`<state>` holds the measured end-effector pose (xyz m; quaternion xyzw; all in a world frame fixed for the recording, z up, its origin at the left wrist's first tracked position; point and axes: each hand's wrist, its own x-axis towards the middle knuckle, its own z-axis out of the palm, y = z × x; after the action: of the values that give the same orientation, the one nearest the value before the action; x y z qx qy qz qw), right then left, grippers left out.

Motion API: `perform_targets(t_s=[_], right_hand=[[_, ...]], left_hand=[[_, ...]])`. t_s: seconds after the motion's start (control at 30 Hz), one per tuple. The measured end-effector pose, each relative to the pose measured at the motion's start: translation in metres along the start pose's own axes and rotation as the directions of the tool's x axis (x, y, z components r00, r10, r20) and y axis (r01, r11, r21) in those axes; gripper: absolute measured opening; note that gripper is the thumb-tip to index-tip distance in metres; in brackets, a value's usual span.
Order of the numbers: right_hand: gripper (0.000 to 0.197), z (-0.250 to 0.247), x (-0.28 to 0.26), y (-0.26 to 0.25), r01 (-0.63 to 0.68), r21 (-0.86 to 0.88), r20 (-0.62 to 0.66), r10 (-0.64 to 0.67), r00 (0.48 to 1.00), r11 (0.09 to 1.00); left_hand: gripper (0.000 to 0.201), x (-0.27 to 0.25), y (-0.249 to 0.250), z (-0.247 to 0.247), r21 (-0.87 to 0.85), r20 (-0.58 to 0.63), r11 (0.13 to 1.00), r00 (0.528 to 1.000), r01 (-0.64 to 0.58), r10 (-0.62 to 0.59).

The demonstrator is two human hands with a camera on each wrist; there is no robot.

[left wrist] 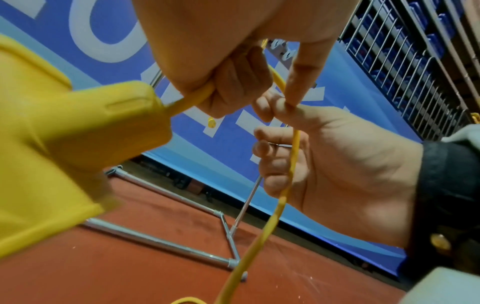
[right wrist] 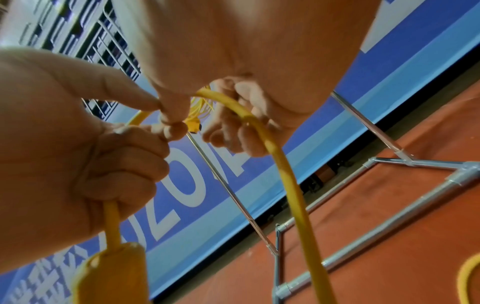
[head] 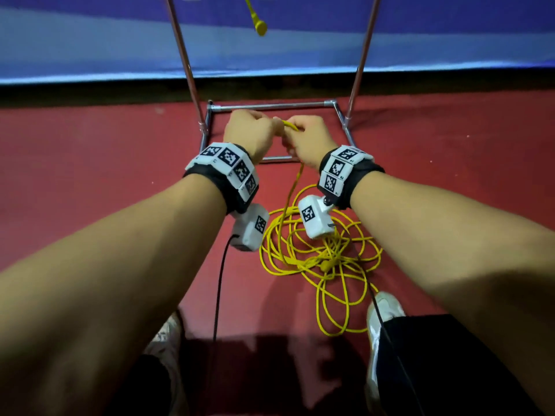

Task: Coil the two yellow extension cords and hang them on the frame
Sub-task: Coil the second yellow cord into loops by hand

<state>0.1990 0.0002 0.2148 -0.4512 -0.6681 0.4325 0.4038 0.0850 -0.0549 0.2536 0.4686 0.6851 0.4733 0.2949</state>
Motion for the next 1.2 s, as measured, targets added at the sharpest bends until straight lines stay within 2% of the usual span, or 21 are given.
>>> perform_targets(t_s=[0.07,0.13,0.23,0.3,0.43,0.6,0.7,0.77,0.83,0.93,1.07,1.2], right_hand=[[0.026,-0.009,0.003,-0.022,-0.001,0.055,0.056,-0.002,0.998,0.999],[0.024,-0.02,0.002,-0.035,-0.009,0.091,0.108,-0.001,0.994,0.996],[0.026,-0.039,0.005,-0.044,-0.014,0.029,0.124,0.01,0.992,0.999],[0.032,-0.047,0.014,-0.055,-0.008,-0.033,0.069,0.01,0.998,0.999],[0.035,-0.055,0.045,-0.082,0.076,-0.18,-0.104,-0.096,0.99,0.981],[0.027,-0.06,0.088,-0.086,0.002,-0.087,-0.152,-0.016,0.988,0.996],[0.025,-0.057,0.115,-0.069,0.013,-0.09,-0.128,-0.024,0.991,0.996],[0.025,-0.053,0.127,-0.062,-0.02,-0.095,-0.16,0.004,0.987,0.995],[0.022,-0.053,0.13,-0.06,-0.031,-0.12,-0.198,0.006,0.98,0.992],[0.016,-0.05,0.13,-0.065,-0.047,-0.045,-0.281,0.033,0.959,0.998],[0.031,-0.049,0.124,-0.074,-0.031,-0.136,-0.248,-0.004,0.969,0.99],[0.032,-0.054,0.118,-0.071,-0.004,-0.114,-0.309,-0.031,0.951,0.994]], left_hand=[[0.011,0.005,0.025,-0.006,-0.032,-0.07,0.999,0.997,0.018,-0.021],[0.014,0.007,0.046,-0.013,-0.13,-0.092,0.99,0.993,0.059,-0.071],[0.012,0.01,0.07,-0.018,-0.185,-0.153,0.983,0.988,-0.018,-0.011],[0.013,0.011,0.082,-0.019,-0.158,-0.154,0.984,0.986,-0.087,0.063],[0.022,0.031,0.095,-0.02,-0.204,-0.12,0.974,0.99,-0.1,0.077],[0.037,0.072,0.098,-0.015,-0.272,-0.11,0.958,0.992,-0.095,0.067],[0.044,0.091,0.088,-0.001,-0.246,-0.134,0.965,0.989,-0.096,0.064],[0.047,0.103,0.078,0.009,-0.222,-0.15,0.971,0.987,-0.088,0.055],[0.047,0.11,0.071,0.016,-0.219,-0.142,0.972,0.989,-0.081,0.051],[0.046,0.115,0.074,0.018,-0.223,-0.15,0.971,0.987,-0.086,0.053],[0.044,0.116,0.094,0.023,-0.251,-0.209,0.952,0.97,-0.177,0.125],[0.046,0.107,0.106,0.027,-0.256,-0.171,0.95,0.976,-0.177,0.136]])
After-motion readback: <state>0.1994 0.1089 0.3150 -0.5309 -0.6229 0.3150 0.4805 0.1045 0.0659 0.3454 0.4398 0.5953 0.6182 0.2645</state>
